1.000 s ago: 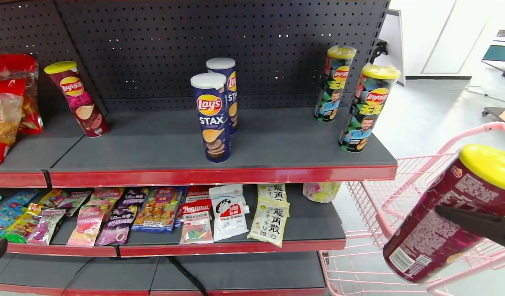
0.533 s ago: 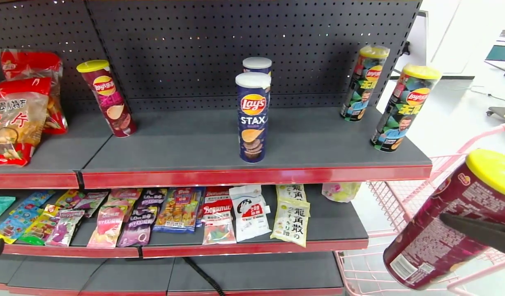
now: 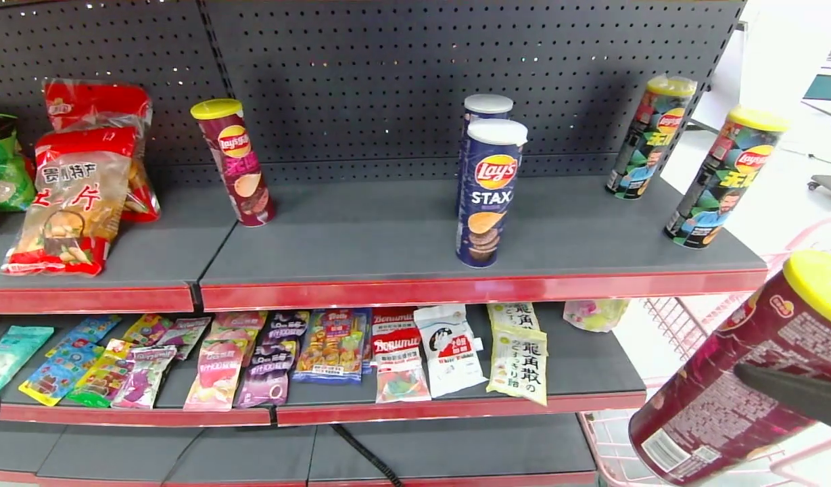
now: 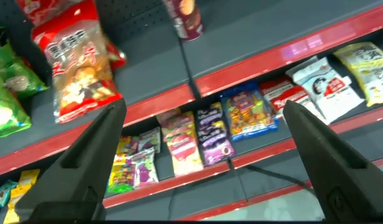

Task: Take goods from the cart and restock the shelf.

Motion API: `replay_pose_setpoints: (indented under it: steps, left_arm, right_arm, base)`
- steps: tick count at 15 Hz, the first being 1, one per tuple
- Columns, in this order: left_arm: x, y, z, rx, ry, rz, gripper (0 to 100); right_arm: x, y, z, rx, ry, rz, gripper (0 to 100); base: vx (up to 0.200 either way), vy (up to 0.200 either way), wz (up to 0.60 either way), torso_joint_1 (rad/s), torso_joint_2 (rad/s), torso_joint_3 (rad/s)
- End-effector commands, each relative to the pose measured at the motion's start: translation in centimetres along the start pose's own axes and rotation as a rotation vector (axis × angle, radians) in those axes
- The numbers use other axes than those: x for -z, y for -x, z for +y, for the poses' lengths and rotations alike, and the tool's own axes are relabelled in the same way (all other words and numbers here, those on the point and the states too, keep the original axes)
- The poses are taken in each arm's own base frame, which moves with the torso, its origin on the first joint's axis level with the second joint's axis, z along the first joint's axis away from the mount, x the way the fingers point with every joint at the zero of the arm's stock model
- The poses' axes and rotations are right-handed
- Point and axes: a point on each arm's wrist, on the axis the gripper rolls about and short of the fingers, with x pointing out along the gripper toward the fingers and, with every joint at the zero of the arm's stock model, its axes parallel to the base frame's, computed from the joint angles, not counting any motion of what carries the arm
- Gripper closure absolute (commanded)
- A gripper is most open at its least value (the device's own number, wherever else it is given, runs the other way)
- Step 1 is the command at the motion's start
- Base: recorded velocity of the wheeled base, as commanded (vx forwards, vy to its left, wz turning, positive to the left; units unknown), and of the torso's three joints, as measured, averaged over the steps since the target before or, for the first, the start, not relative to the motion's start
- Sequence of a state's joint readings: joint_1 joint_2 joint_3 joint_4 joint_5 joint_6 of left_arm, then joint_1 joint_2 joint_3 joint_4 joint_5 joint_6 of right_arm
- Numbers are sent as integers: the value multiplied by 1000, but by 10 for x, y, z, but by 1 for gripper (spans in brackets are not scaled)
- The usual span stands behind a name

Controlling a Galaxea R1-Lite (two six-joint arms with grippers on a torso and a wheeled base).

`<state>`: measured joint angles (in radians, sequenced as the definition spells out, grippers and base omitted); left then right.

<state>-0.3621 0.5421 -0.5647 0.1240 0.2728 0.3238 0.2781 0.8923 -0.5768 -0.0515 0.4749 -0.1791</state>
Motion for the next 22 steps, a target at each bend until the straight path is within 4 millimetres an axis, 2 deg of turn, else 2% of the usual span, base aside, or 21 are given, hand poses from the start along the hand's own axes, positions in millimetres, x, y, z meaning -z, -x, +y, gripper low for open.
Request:
replay_pose_setpoints:
  steps: [1, 17, 22]
  left_arm:
    - [0, 0, 0, 0, 0, 0, 0]
    - [1, 4, 1, -6, -18, -15, 0]
    - [2, 6, 1, -6, -50, -23, 0]
  right_arm:
    - [-1, 1, 0, -1, 3, -4, 100]
    - [0, 5, 11, -76, 31, -30, 100]
    - [1, 4, 11, -78, 28, -23, 100]
  base:
    - [0, 200, 0, 7, -7, 7]
    - [0, 200, 0, 3, 1, 2]
    - [0, 0, 0, 0, 0, 0]
